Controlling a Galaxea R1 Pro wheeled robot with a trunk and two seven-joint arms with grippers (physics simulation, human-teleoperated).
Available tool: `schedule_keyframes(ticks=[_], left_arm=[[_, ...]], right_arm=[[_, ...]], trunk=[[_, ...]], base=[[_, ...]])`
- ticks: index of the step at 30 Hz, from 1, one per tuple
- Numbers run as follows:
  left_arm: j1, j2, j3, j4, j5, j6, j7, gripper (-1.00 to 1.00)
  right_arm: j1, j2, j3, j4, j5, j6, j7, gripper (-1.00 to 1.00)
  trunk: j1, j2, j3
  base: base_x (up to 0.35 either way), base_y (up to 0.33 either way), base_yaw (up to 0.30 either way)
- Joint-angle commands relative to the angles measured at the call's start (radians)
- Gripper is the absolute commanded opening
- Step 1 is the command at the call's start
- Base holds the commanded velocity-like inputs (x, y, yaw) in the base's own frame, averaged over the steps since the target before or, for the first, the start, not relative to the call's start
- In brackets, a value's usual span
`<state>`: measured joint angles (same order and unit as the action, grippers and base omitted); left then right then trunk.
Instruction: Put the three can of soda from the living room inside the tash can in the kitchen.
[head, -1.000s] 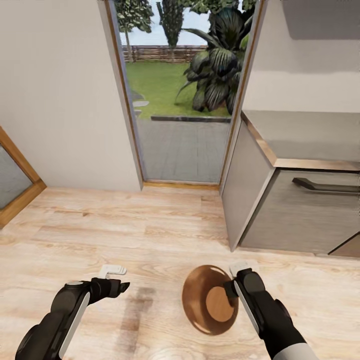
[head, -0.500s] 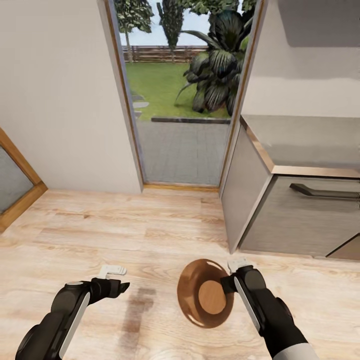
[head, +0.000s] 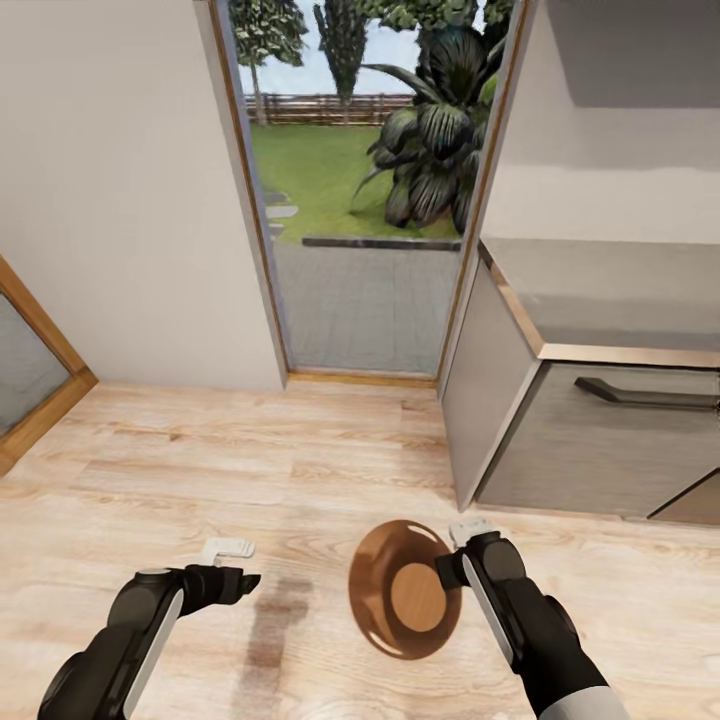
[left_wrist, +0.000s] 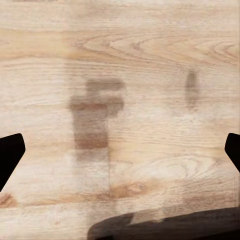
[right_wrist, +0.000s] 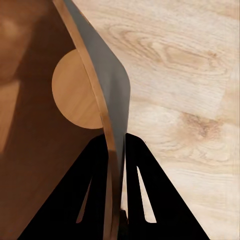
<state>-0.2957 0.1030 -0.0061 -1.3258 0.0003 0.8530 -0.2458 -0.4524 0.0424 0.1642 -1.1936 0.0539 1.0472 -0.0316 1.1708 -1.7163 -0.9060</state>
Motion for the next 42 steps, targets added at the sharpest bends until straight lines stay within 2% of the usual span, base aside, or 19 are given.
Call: schedule_keyframes(ticks=[1, 6, 14, 18, 20, 25, 27, 31, 33, 36, 42], left_arm=[[0.000, -0.002, 0.000, 0.002, -0.001, 0.000, 0.000, 1.00], [-0.004, -0.015, 0.000, 0.037, 0.000, 0.000, 0.003, 1.00], [-0.056, -0.020, -0.001, 0.150, -0.001, -0.012, 0.004, 1.00], [-0.084, -0.020, -0.001, 0.208, -0.004, -0.028, 0.005, 1.00], [-0.106, -0.020, 0.000, 0.246, -0.004, -0.031, 0.005, 1.00], [-0.131, -0.020, 0.000, 0.308, -0.003, -0.035, 0.006, 1.00], [-0.136, -0.020, 0.000, 0.320, -0.003, -0.035, 0.006, 1.00], [-0.137, -0.020, 0.000, 0.325, -0.004, -0.035, 0.006, 1.00], [-0.138, -0.020, 0.000, 0.329, -0.004, -0.035, 0.006, 1.00], [-0.141, -0.020, 0.000, 0.338, -0.005, -0.035, 0.007, 1.00], [-0.166, -0.020, 0.004, 0.401, -0.005, -0.049, 0.009, 1.00]], right_arm=[[0.000, 0.000, 0.000, 0.001, -0.015, 0.000, 0.004, -1.00], [0.000, 0.000, -0.001, 0.003, -0.015, 0.000, 0.005, -1.00], [-0.001, 0.001, -0.005, 0.034, -0.015, 0.000, 0.049, -1.00], [-0.001, 0.001, -0.006, 0.078, -0.015, -0.004, 0.061, -1.00], [-0.003, 0.001, -0.007, 0.111, -0.015, -0.034, 0.063, -1.00], [-0.047, -0.001, -0.018, 0.245, -0.016, -0.089, 0.065, -1.00], [-0.070, -0.001, -0.031, 0.332, -0.021, -0.124, 0.065, -1.00], [-0.080, -0.003, -0.045, 0.411, -0.028, -0.182, 0.065, -1.00], [-0.083, -0.006, -0.078, 0.470, -0.029, -0.221, 0.066, -1.00], [-0.087, -0.011, -0.116, 0.514, -0.030, -0.266, 0.066, -1.00], [-0.089, -0.021, -0.140, 0.538, -0.031, -0.292, 0.066, -1.00]], trunk=[[-0.004, 0.007, 0.003], [-0.023, 0.042, 0.019], [-0.054, 0.098, 0.044], [-0.069, 0.126, 0.057], [-0.077, 0.140, 0.063], [-0.096, 0.175, 0.078], [-0.104, 0.189, 0.085], [-0.119, 0.217, 0.097], [-0.127, 0.231, 0.104], [-0.138, 0.252, 0.113], [-0.161, 0.294, 0.132]], base=[[0.000, 0.000, 0.000], [0.000, 0.000, 0.000], [0.000, 0.000, 0.000], [0.000, 0.000, 0.000], [0.000, 0.000, 0.000], [0.000, 0.000, 0.000], [0.000, 0.000, 0.000], [0.000, 0.000, 0.000], [0.000, 0.000, 0.000], [0.000, 0.000, 0.000], [0.000, 0.000, 0.000]])
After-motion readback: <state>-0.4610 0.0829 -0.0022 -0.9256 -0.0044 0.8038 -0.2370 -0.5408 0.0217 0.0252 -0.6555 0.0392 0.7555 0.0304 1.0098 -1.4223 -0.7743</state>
